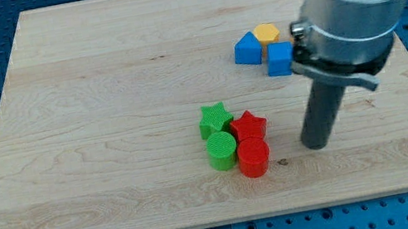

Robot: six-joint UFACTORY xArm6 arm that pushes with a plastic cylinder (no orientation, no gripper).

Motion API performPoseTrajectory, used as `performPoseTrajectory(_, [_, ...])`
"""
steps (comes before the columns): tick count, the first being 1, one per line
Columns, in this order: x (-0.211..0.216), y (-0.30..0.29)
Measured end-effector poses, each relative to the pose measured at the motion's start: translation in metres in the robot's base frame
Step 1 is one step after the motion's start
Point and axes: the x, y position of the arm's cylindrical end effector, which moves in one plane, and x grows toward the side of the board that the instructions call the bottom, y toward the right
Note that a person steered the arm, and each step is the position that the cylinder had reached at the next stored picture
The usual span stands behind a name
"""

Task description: Move your arm to the right of the blue cube

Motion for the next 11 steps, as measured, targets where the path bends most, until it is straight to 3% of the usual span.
performPoseTrajectory(2, [0.0, -0.053])
performPoseTrajectory(4, [-0.001, 0.009])
performPoseTrajectory(7, [-0.044, 0.053])
performPoseTrajectory(11, [-0.045, 0.062])
